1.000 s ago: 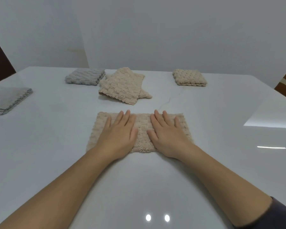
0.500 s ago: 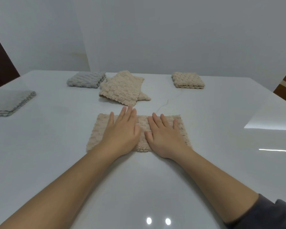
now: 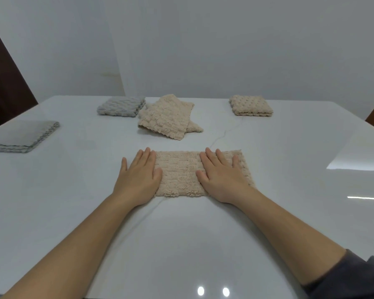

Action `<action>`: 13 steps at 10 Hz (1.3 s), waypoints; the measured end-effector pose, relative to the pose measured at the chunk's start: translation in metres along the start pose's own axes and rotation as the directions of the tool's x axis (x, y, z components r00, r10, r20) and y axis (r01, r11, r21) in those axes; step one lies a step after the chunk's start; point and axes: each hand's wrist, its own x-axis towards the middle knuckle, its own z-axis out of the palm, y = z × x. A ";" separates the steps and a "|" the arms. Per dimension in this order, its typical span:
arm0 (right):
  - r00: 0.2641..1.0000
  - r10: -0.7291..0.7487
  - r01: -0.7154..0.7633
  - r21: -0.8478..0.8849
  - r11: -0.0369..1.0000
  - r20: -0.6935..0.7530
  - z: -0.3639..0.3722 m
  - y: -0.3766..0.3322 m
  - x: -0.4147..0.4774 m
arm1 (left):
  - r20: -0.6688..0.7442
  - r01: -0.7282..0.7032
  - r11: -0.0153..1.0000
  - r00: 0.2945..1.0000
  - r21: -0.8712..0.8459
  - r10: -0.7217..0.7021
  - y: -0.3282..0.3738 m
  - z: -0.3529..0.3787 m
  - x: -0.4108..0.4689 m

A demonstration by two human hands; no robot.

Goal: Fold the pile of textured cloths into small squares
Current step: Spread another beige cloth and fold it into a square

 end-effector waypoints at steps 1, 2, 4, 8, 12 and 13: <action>0.999 0.022 -0.024 0.060 0.998 0.041 -0.009 -0.002 0.001 | -0.015 -0.004 1.000 1.000 -0.003 0.004 -0.001 0.001 0.000; 0.998 0.006 -0.001 0.095 0.996 -0.060 -0.016 -0.016 0.005 | -0.021 -0.006 1.000 1.000 -0.012 0.006 -0.002 0.003 0.001; 0.997 -0.074 0.074 -0.003 0.997 -0.013 0.002 -0.048 0.009 | -0.019 -0.004 1.000 1.000 -0.002 0.004 -0.002 0.003 0.002; 0.998 0.056 -0.056 -0.004 0.998 -0.009 -0.006 -0.005 0.004 | -0.019 -0.009 1.000 1.000 -0.020 0.008 -0.003 0.003 0.002; 0.988 0.151 -0.151 0.002 0.989 -0.032 -0.005 0.028 -0.004 | -0.001 -0.006 1.000 1.000 -0.014 0.006 -0.002 0.001 0.002; 0.988 0.151 -0.151 0.001 0.988 -0.015 -0.001 0.028 -0.004 | 0.017 -0.006 1.000 1.000 -0.021 0.006 -0.001 -0.002 0.000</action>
